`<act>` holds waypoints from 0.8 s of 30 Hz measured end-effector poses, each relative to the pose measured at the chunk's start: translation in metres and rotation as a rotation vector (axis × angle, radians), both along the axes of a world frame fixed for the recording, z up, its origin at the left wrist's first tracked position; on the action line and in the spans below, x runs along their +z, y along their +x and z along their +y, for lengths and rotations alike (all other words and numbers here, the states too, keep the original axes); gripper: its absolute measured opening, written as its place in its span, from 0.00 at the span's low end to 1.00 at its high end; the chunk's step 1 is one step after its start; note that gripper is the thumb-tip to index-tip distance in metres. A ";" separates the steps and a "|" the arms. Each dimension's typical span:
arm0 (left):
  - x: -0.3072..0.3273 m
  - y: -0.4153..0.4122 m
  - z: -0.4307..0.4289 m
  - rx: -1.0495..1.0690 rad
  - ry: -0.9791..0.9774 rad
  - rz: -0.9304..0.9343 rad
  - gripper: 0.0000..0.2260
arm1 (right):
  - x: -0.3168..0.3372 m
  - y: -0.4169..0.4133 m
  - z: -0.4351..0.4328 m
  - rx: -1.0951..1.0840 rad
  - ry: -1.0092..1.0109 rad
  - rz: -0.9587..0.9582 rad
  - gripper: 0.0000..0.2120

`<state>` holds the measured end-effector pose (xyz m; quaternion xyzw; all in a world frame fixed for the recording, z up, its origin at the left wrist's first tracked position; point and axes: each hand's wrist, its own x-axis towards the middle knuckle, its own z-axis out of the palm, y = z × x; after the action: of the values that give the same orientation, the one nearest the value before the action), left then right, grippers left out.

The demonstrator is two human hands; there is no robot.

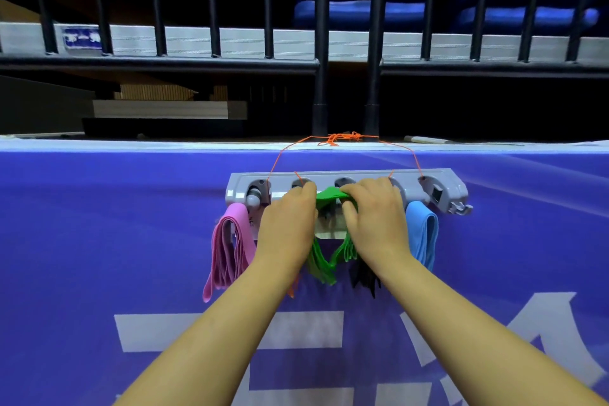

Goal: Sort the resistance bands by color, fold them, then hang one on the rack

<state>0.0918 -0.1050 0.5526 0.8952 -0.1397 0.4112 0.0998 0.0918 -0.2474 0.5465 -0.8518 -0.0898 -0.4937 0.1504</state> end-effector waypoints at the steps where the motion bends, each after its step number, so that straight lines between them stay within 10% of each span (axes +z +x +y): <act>1: 0.001 0.001 -0.001 0.002 -0.021 -0.010 0.10 | 0.001 0.001 0.000 -0.022 -0.005 -0.010 0.09; 24: -0.016 0.009 0.002 -0.108 0.023 0.178 0.12 | -0.011 -0.018 0.018 -0.188 -0.336 0.202 0.14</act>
<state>0.1006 -0.1032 0.5366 0.9206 -0.1828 0.3222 0.1235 0.0740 -0.2294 0.5360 -0.9147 -0.0754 -0.3958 -0.0322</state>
